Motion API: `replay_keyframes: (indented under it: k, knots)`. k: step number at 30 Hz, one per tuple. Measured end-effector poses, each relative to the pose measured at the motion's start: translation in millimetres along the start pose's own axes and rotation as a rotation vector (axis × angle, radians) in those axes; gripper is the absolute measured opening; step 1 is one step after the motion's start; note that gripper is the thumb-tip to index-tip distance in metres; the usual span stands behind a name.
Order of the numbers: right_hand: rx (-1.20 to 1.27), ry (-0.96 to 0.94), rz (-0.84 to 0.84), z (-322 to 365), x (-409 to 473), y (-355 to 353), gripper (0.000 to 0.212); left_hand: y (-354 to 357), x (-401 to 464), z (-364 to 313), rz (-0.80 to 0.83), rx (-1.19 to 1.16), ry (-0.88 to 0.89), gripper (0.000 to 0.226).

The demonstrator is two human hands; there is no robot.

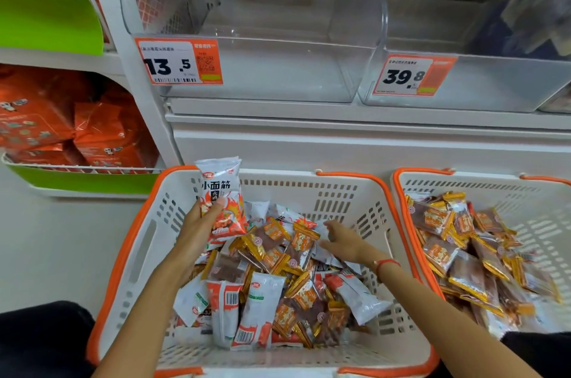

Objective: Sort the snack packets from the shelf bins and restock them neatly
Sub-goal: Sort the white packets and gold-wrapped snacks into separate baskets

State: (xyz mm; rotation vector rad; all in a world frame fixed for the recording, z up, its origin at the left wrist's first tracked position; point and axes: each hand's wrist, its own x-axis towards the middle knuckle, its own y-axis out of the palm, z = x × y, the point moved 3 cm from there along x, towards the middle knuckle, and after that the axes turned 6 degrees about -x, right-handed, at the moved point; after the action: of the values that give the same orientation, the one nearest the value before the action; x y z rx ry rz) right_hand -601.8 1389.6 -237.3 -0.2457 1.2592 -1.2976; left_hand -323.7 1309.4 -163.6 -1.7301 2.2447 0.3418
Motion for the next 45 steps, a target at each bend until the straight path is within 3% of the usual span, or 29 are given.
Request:
replay_keyframes:
  k: [3, 6, 10, 12, 15, 18, 21, 24, 28, 30, 32, 34, 35, 37, 39, 41, 45]
  knots:
    - [0.052, -0.018, 0.009, 12.4, 11.1, 30.7, 0.075, -10.6, 4.3, 10.1, -0.007, 0.001, -0.052, 0.037]
    - [-0.162, -0.004, -0.015, 19.2, 20.3, 57.2, 0.086, -23.6, 8.8, 14.3, -0.056, 0.038, -0.104, 0.038]
    - [-0.345, -0.206, -0.178, 40.5, 16.7, 56.1, 0.08, -31.4, 12.9, 14.4, -0.114, 0.128, -0.124, 0.049]
    - [-0.245, -0.284, -0.154, 59.2, 11.6, 57.9, 0.072, -30.6, 12.0, 18.4, -0.122, 0.172, -0.141, 0.047]
    - [0.002, -0.357, 0.041, 87.6, 9.1, 71.6, 0.069, -34.8, 10.1, 28.1, -0.124, 0.246, -0.178, 0.042]
    - [0.32, -0.249, 0.076, 115.8, 14.5, 88.2, 0.078, -39.5, 8.7, 38.6, -0.149, 0.347, -0.203, 0.05]
    - [-0.021, -0.269, -0.073, 142.1, 18.3, 114.7, 0.08, -42.9, 7.3, 49.2, -0.153, 0.407, -0.208, 0.039]
    - [-0.213, -0.356, -0.126, 153.7, 17.9, 122.4, 0.059, -49.0, 10.7, 55.7, -0.198, 0.48, -0.199, 0.036]
    - [-0.107, -0.311, -0.105, 118.8, 21.1, 86.4, 0.034, -49.4, 16.9, 63.3, -0.275, 0.627, -0.064, 0.045]
    - [-0.05, -0.226, -0.176, 79.5, 15.0, 53.7, 0.046, -42.5, 16.0, 61.6, -0.374, 0.8, 0.109, 0.067]
    - [-0.072, -0.149, -0.212, 38.0, 4.0, 26.3, 0.061, -24.8, 13.2, 52.4, -0.433, 0.927, 0.395, 0.077]
    - [-0.008, -0.095, -0.189, 9.0, -5.8, 11.1, 0.059, -0.8, 10.5, 46.0, -0.335, 1.069, 0.623, 0.073]
    - [0.04, -0.096, -0.179, 1.7, -8.5, 7.6, 0.054, 10.0, 12.5, 48.9, -0.175, 1.152, 0.627, 0.07]
    - [0.107, -0.142, -0.187, 1.6, -11.0, 4.5, 0.043, 18.1, 21.0, 70.4, 0.202, 1.344, 0.456, 0.071]
    - [0.028, -0.222, -0.132, 13.2, -10.3, 10.4, 0.045, 9.4, 26.0, 91.4, 0.434, 1.602, 0.247, 0.078]
    - [-0.193, -0.306, -0.01, 28.1, -3.7, 28.8, 0.062, -1.0, 27.0, 100.1, 0.467, 1.748, 0.188, 0.081]
    - [-0.435, -0.405, 0.168, 45.9, 12.0, 69.0, 0.099, -14.9, 31.6, 95.7, 0.27, 1.719, 0.215, 0.065]
